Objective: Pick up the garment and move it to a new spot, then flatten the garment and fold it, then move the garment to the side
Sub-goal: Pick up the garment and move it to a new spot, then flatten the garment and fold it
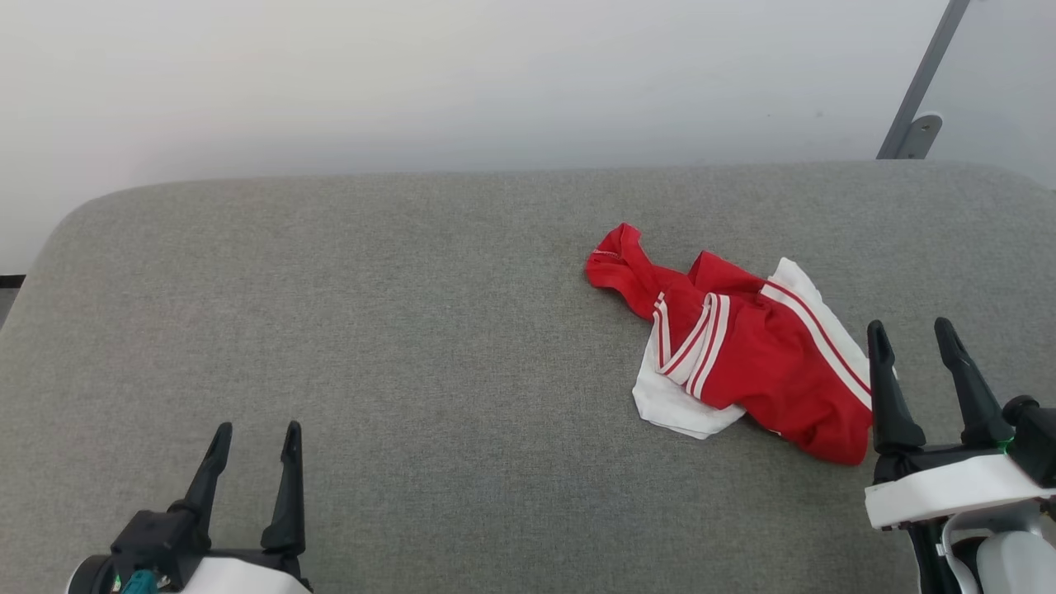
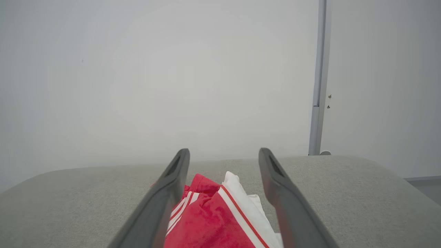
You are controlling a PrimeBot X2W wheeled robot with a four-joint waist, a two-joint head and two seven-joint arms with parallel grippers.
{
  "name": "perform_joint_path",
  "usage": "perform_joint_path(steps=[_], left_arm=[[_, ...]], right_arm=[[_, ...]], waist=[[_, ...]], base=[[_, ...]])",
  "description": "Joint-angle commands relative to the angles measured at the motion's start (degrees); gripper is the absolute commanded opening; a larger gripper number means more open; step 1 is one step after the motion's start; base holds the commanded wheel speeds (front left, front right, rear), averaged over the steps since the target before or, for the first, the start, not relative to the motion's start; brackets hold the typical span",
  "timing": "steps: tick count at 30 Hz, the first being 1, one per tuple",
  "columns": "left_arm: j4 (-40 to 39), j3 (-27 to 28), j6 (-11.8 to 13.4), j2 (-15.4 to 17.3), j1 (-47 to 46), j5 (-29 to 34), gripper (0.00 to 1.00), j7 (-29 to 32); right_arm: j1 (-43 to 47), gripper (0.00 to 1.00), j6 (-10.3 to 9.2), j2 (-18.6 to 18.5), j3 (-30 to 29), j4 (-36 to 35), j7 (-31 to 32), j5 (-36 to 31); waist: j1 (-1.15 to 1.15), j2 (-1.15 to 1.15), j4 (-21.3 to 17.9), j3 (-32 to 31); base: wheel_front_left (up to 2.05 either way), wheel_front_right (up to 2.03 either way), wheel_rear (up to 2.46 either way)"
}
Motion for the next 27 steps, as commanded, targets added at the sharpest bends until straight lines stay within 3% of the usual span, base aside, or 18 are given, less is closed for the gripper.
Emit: perform_joint_path(steps=[1,18,23,27], left_arm=[[-0.18,0.81,-0.60,-0.42,0.78,0.69,1.00,-0.27],[-0.40,5.09,-3.88,-4.16,0.13,4.96,1.00,-0.27],[-0.94,2.29,-4.29,-2.84,-4.53,5.55,1.00,-0.27],[1.91,-4.93,-4.41,0.17,-11.83,3.97,1.00,0.21]], right_arm=[[0.00,1.00,-0.02,0.56,-0.29,-0.34,-0.29,0.31],[-0.02,1.00,-0.02,0.95,-0.93,-0.32,-0.29,0.16],[-0.44,1.00,-0.02,1.14,-1.17,-0.70,-0.29,0.31],[-1.06,1.00,-0.02,1.10,-1.44,-0.96,-0.29,0.48]], waist=[[0.00,0.00,0.00,-0.07],[0.00,0.00,-0.27,0.39],[0.00,0.00,-0.45,1.14],[0.00,0.00,-1.28,1.89]], base=[[0.00,0.00,0.00],[0.00,0.00,0.00],[0.00,0.00,0.00],[0.00,0.00,0.00]])
